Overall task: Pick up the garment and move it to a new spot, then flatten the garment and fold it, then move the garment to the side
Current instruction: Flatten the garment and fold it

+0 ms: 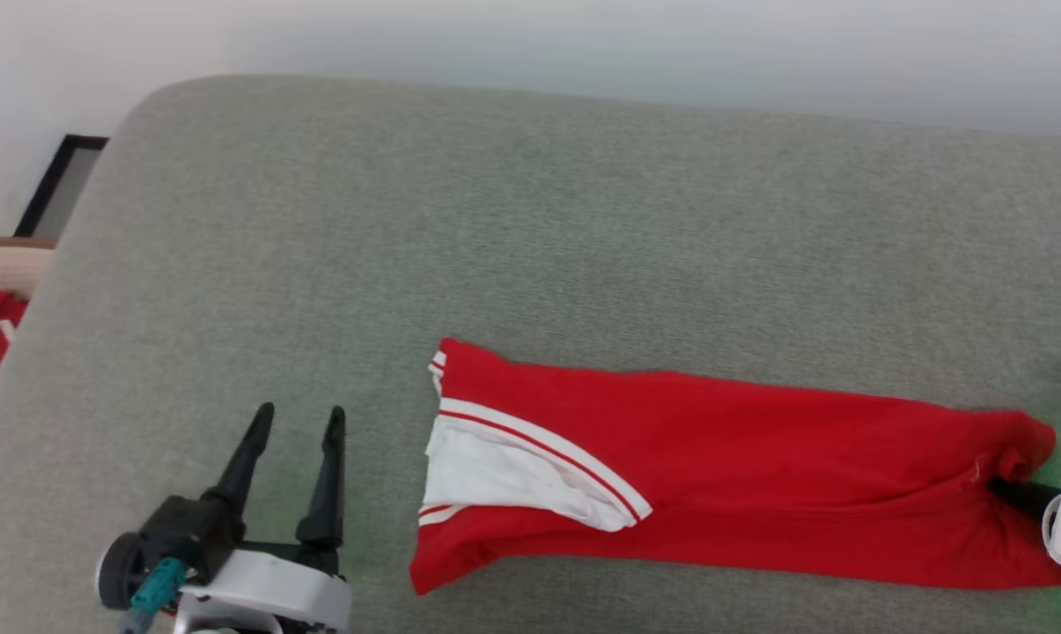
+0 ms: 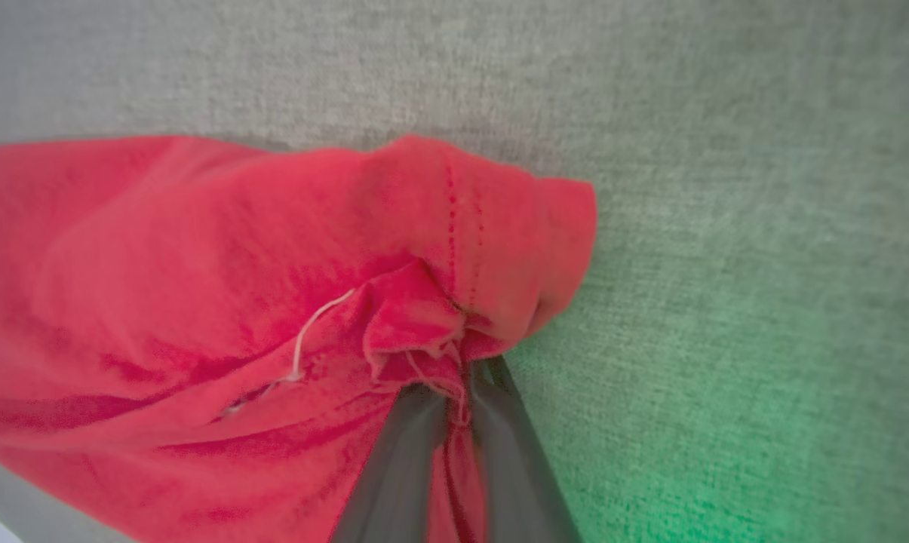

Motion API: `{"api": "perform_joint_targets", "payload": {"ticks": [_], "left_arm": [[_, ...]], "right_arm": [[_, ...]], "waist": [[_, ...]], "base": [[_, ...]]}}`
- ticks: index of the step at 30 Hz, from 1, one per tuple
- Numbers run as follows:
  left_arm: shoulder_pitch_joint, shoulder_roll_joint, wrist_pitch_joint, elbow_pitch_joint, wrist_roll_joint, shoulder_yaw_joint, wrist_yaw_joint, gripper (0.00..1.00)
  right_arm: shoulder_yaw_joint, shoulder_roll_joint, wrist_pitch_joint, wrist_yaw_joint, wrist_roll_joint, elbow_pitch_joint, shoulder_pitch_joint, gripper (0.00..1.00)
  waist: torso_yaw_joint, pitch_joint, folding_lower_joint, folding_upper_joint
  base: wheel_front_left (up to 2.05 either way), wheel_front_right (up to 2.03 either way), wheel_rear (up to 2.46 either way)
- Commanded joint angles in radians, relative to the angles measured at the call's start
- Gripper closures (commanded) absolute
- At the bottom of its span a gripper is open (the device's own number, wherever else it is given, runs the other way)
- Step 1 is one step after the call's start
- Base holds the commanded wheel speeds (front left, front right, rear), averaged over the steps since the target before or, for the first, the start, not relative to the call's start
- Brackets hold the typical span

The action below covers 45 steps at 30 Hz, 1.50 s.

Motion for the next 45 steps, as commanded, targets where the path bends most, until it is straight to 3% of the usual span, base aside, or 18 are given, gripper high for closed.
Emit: {"api": "perform_joint_targets", "payload": {"ticks": [1,7,12,22,25,30,38,45], "left_arm": [[-0.004,-0.002,-0.001,-0.004,0.011,0.011,-0.003,0.00],[0.003,-0.010,-0.001,-0.053,0.044,0.053,-0.003,0.00],[0.010,-0.010,-0.001,-0.111,0.004,0.067,-0.002,0.00],[-0.001,0.030,-0.001,-0.179,-0.038,0.044,-0.002,0.00],[0.009,0.035,-0.001,-0.174,-0.039,0.038,-0.002,0.00],[0.034,0.024,-0.001,-0.161,-0.046,0.025,-0.003,0.00],[0.075,-0.009,-0.001,-0.145,-0.057,0.043,-0.003,0.00],[0.086,-0.032,-0.001,-0.127,-0.071,0.044,-0.002,0.00]], "right_arm": [[0.027,0.073,-0.004,0.002,0.001,0.010,0.025,1.00],[-0.099,-0.012,-0.053,-0.002,-0.001,-0.013,0.014,1.00],[-0.196,-0.062,-0.080,0.001,-0.023,-0.012,0.025,1.00],[-0.434,-0.188,-0.158,0.001,-0.158,0.104,0.011,1.00],[-0.479,-0.170,-0.169,0.001,-0.192,0.106,0.006,1.00],[-0.470,-0.108,-0.124,0.001,-0.217,0.000,0.064,1.00],[-0.432,0.000,0.013,0.001,-0.184,-0.372,0.199,1.00],[-0.302,0.105,0.150,0.001,-0.203,-0.661,0.223,1.00]], "waist": [[-0.021,0.003,0.0000,-0.0001],[-0.082,0.013,0.0000,-0.0001],[-0.132,0.028,0.0000,-0.0001],[-0.194,0.051,0.0000,-0.0001],[-0.198,0.042,0.0000,-0.0001],[-0.186,0.004,0.0000,-0.0001],[-0.144,-0.049,0.0000,-0.0001],[-0.086,-0.070,0.0000,-0.0001]], "base": [[0.00,0.00,0.00],[0.00,0.00,0.00],[0.00,0.00,0.00],[0.00,0.00,0.00],[0.00,0.00,0.00],[0.00,0.00,0.00],[0.00,0.00,0.00],[0.00,0.00,0.00]]}}
